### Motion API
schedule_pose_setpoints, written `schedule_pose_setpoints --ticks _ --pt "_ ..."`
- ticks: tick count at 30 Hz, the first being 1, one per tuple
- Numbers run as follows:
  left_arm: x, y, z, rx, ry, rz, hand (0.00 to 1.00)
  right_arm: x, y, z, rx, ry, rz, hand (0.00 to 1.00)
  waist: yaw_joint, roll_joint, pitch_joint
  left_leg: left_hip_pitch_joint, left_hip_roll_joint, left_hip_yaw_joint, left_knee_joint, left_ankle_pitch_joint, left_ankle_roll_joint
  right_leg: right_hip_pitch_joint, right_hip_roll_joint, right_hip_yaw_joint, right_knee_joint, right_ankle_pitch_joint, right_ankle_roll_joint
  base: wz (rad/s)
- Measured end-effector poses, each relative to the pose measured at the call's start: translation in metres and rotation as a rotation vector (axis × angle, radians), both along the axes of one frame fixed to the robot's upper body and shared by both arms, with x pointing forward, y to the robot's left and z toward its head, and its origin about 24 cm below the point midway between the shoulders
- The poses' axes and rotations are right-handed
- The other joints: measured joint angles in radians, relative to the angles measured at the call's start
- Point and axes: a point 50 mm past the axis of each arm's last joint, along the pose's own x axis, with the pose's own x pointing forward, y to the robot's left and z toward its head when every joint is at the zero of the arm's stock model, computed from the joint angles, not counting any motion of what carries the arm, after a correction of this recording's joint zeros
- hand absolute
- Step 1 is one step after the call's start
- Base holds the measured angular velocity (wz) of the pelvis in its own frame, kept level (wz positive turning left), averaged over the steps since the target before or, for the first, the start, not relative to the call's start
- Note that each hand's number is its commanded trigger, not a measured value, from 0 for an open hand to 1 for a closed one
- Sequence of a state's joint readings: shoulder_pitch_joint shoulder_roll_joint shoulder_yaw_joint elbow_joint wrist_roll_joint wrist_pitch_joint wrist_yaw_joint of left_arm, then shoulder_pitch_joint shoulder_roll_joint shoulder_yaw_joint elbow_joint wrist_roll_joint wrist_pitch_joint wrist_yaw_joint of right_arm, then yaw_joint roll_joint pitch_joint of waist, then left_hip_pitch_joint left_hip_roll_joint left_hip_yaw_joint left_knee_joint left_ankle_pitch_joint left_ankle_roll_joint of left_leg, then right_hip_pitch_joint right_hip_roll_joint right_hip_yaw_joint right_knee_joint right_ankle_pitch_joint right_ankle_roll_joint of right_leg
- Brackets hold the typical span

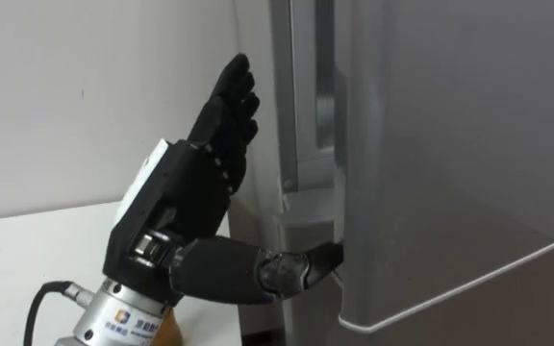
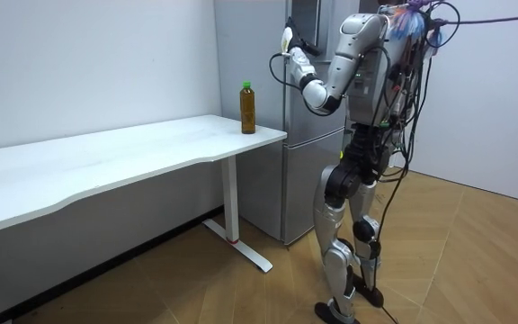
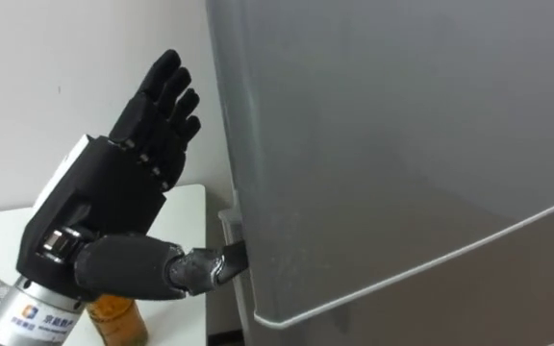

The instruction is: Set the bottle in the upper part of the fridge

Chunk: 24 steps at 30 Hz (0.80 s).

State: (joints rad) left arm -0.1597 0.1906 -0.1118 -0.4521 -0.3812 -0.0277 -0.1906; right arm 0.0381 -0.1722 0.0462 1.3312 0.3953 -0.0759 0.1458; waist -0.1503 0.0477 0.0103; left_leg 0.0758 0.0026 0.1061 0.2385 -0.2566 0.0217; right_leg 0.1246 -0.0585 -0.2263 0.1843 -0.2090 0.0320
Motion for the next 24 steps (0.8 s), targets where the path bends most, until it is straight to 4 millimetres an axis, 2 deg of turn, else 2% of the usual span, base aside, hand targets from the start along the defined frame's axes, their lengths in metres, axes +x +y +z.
schedule_pose_setpoints --ticks 12,24 --pt "-0.004 -0.011 0.0 0.016 -0.029 -0.071 0.0 0.001 0.001 0.0 -0.003 -0.007 0.013 0.0 -0.001 -0.002 -0.0001 0.005 0.001 0.002 0.003 0.001 0.002 -0.003 0.0 0.008 0.001 0.006 0.001 0.0" --pt "-0.019 -0.036 0.003 0.044 -0.081 -0.23 0.0 0.001 0.001 0.0 0.008 -0.019 -0.03 0.0 -0.011 -0.001 -0.0003 0.003 0.005 0.03 -0.003 0.002 0.005 -0.022 0.001 0.035 0.001 0.017 0.004 -0.08"
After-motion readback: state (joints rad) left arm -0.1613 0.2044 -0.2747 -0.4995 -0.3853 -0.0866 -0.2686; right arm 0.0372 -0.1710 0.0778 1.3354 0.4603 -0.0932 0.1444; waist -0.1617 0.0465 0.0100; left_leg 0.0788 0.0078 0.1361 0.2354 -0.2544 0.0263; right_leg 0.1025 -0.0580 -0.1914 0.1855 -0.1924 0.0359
